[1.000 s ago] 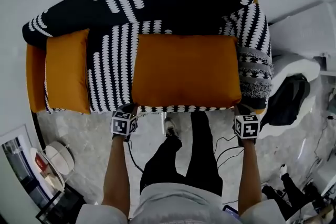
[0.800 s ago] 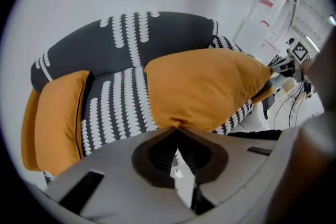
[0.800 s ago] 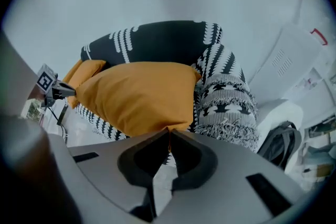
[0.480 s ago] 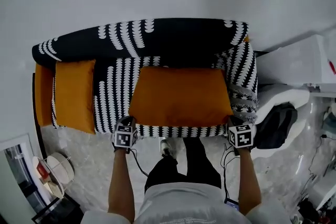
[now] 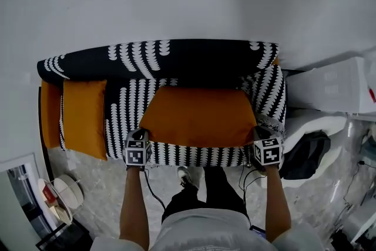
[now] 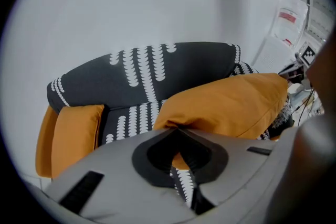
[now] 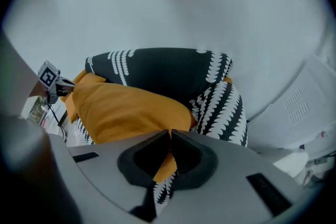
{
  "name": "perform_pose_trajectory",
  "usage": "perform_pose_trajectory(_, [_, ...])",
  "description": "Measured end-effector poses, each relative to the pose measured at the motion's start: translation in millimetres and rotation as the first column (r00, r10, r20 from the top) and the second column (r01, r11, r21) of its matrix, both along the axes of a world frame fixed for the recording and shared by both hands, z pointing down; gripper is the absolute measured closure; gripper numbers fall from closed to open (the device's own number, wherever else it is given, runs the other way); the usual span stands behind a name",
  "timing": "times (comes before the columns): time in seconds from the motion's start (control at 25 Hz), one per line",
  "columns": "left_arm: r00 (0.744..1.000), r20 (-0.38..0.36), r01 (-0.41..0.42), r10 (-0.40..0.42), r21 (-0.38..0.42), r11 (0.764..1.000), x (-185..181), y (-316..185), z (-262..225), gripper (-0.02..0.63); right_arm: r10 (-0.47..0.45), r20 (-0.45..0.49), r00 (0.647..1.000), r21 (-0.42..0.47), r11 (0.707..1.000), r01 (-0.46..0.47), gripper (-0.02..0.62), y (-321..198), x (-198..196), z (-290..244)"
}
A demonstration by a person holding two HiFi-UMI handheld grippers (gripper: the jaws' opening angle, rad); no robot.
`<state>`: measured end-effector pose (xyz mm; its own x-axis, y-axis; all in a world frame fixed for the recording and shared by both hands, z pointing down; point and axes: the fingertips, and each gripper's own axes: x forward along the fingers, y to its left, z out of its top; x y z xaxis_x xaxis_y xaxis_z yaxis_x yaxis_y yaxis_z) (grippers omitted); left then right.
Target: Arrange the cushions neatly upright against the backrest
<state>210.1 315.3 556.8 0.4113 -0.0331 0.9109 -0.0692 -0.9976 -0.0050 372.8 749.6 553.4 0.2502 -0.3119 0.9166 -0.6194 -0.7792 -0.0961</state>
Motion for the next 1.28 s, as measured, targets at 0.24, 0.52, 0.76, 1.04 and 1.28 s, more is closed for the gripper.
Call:
perform_pose_trajectory(0.24, [0.999,-0.046,0.01,-0.007,0.061,0.998,54.6,-16.4,-2.6,0.581,0.001,-0.033,0.999,0.045,0.999,0.0,0.577,-18.3,53.9,5.6])
perform_pose_trajectory(0.52, [0.978,-0.198,0.089,-0.069,0.095,0.991,131.7,-37.6,-15.9,0.58,0.037,-0.118,0.992,0.083,0.996,-0.027,0.577,-33.9,129.9,5.0])
perform_pose_trajectory(0.76, [0.956,-0.261,0.167,-0.133,0.116,0.979,187.5,-53.9,-17.8,0.58,0.044,-0.159,0.986,0.082,0.996,-0.031,0.575,-46.7,183.9,10.8])
perform_pose_trajectory(1.04, [0.93,-0.31,0.241,-0.196,0.115,0.964,233.9,-64.9,-8.3,0.58,0.088,-0.148,0.985,0.055,0.995,-0.08,0.575,-55.2,224.0,26.3])
perform_pose_trajectory(1.28, [0.936,-0.292,0.237,-0.196,0.113,0.965,250.8,-66.3,5.5,0.58,0.083,-0.096,0.992,0.025,0.996,-0.08,0.577,-61.3,236.7,40.8])
